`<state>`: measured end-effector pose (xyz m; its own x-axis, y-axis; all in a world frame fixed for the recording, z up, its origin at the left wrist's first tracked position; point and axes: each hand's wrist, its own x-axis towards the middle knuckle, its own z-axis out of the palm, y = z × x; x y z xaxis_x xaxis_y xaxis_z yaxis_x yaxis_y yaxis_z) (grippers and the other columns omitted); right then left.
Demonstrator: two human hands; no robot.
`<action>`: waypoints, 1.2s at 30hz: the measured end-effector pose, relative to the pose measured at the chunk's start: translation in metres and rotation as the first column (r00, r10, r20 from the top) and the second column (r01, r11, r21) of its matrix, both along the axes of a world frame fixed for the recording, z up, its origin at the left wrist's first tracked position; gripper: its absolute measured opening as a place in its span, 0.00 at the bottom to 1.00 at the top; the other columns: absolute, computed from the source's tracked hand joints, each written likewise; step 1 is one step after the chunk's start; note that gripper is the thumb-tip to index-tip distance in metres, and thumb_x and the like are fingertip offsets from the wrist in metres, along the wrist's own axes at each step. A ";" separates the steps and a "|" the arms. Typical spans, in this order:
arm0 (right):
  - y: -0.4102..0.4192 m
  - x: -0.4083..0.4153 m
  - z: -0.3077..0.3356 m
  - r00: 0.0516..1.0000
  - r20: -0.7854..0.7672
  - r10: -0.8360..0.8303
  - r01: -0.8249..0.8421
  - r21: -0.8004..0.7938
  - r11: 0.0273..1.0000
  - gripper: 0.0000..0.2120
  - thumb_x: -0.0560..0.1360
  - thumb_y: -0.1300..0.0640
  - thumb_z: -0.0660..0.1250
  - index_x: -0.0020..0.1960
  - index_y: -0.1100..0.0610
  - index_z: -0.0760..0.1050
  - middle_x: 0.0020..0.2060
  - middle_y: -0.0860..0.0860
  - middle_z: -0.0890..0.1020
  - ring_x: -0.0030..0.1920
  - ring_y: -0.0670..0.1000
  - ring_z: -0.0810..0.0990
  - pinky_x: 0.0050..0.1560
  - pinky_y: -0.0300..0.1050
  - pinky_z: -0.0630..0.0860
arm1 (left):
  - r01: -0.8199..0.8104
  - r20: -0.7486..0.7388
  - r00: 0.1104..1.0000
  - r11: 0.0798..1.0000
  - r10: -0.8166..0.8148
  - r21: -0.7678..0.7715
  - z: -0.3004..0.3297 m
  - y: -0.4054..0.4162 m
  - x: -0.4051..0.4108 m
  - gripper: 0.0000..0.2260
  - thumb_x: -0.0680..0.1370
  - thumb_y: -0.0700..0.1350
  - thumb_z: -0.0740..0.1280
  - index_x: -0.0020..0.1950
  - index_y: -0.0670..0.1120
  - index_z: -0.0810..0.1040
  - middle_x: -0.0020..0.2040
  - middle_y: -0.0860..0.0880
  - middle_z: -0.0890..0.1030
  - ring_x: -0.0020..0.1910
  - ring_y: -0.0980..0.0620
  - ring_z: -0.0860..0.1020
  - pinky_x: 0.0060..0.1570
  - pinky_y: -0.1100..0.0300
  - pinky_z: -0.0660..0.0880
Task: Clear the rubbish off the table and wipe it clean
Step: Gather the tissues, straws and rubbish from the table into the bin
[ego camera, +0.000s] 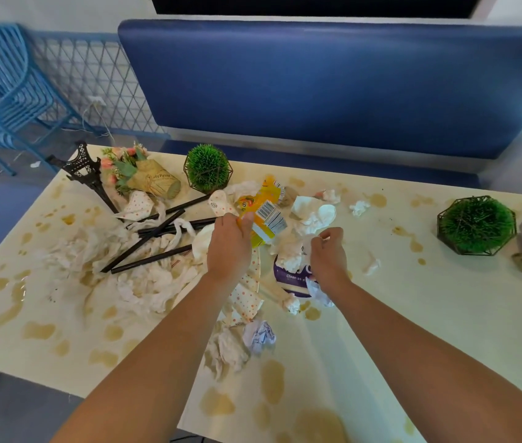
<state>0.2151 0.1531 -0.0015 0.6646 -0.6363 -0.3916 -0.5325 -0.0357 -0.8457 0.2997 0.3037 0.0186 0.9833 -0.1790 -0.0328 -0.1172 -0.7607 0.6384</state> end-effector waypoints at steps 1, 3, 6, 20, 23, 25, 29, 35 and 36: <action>-0.001 0.001 -0.001 0.999 -0.022 0.027 -0.027 -0.014 1.000 0.05 0.80 0.57 0.54 0.55 0.55 0.63 0.35 0.54 0.75 0.30 0.53 0.71 0.32 0.47 0.69 | 0.004 -0.029 1.000 1.000 -0.004 0.008 -0.002 0.000 -0.001 0.23 0.81 0.61 0.54 0.53 0.41 0.72 0.49 0.47 0.70 0.46 0.46 0.72 0.42 0.55 0.66; -0.003 0.002 -0.004 0.990 -0.073 0.120 -0.123 -0.044 0.991 0.07 0.79 0.52 0.58 0.55 0.54 0.68 0.42 0.52 0.78 0.36 0.53 0.75 0.37 0.46 0.69 | 0.022 -0.062 0.998 0.999 -0.021 0.024 -0.005 0.000 -0.002 0.25 0.78 0.65 0.58 0.51 0.42 0.71 0.48 0.48 0.70 0.45 0.48 0.71 0.41 0.56 0.67; -0.004 0.003 -0.008 0.918 -0.241 0.315 -0.363 -0.195 0.911 0.13 0.78 0.46 0.62 0.61 0.46 0.71 0.50 0.50 0.79 0.48 0.54 0.79 0.42 0.45 0.70 | 0.036 -0.112 0.993 0.999 -0.034 0.018 -0.009 -0.002 -0.004 0.26 0.75 0.67 0.61 0.49 0.43 0.73 0.47 0.47 0.70 0.44 0.49 0.73 0.40 0.56 0.68; 0.000 0.004 -0.026 0.657 -0.632 0.411 -0.726 -0.384 0.571 0.16 0.78 0.45 0.65 0.65 0.44 0.72 0.61 0.51 0.65 0.40 0.51 0.73 0.36 0.43 0.68 | -0.031 -0.306 0.951 0.979 -0.034 -0.204 -0.001 -0.005 -0.014 0.10 0.81 0.52 0.63 0.52 0.46 0.69 0.45 0.48 0.78 0.42 0.47 0.82 0.33 0.50 0.82; 0.000 -0.001 -0.022 0.762 -0.509 0.401 -0.622 -0.401 0.673 0.14 0.77 0.48 0.64 0.61 0.49 0.72 0.57 0.47 0.70 0.41 0.51 0.74 0.37 0.42 0.68 | -0.024 -0.303 0.952 0.982 -0.035 -0.187 0.001 -0.004 -0.014 0.08 0.82 0.48 0.63 0.54 0.45 0.67 0.47 0.47 0.77 0.43 0.45 0.81 0.33 0.50 0.82; -0.001 -0.008 -0.018 0.868 -0.371 0.330 -0.466 -0.380 0.799 0.12 0.77 0.48 0.64 0.56 0.51 0.68 0.48 0.47 0.76 0.40 0.52 0.76 0.33 0.41 0.66 | -0.006 -0.312 0.948 0.981 -0.055 -0.192 0.001 -0.004 -0.015 0.09 0.81 0.46 0.64 0.56 0.46 0.65 0.44 0.49 0.76 0.43 0.44 0.81 0.33 0.48 0.82; -0.004 -0.019 -0.010 0.978 -0.128 0.166 -0.191 -0.210 0.959 0.11 0.79 0.53 0.62 0.55 0.50 0.61 0.36 0.49 0.76 0.35 0.53 0.77 0.32 0.44 0.69 | 0.061 -0.275 0.955 0.982 -0.110 -0.180 0.002 -0.010 -0.020 0.09 0.81 0.47 0.63 0.59 0.52 0.65 0.41 0.50 0.78 0.38 0.43 0.82 0.35 0.40 0.80; -0.012 -0.046 0.010 1.000 -0.013 0.020 -0.021 -0.120 0.993 0.09 0.81 0.55 0.57 0.60 0.50 0.67 0.42 0.48 0.77 0.39 0.50 0.76 0.35 0.43 0.69 | 0.265 -0.180 0.943 0.959 -0.279 -0.101 0.012 -0.032 -0.035 0.08 0.82 0.47 0.61 0.58 0.53 0.64 0.38 0.50 0.79 0.34 0.47 0.80 0.34 0.47 0.76; -0.013 -0.051 0.013 1.000 -0.002 -0.019 0.018 -0.086 0.996 0.07 0.81 0.55 0.56 0.58 0.52 0.68 0.42 0.47 0.76 0.39 0.49 0.74 0.36 0.43 0.68 | 0.296 -0.174 0.934 0.949 -0.312 -0.110 0.014 -0.035 -0.039 0.08 0.82 0.45 0.61 0.58 0.53 0.63 0.38 0.51 0.79 0.34 0.49 0.79 0.34 0.49 0.75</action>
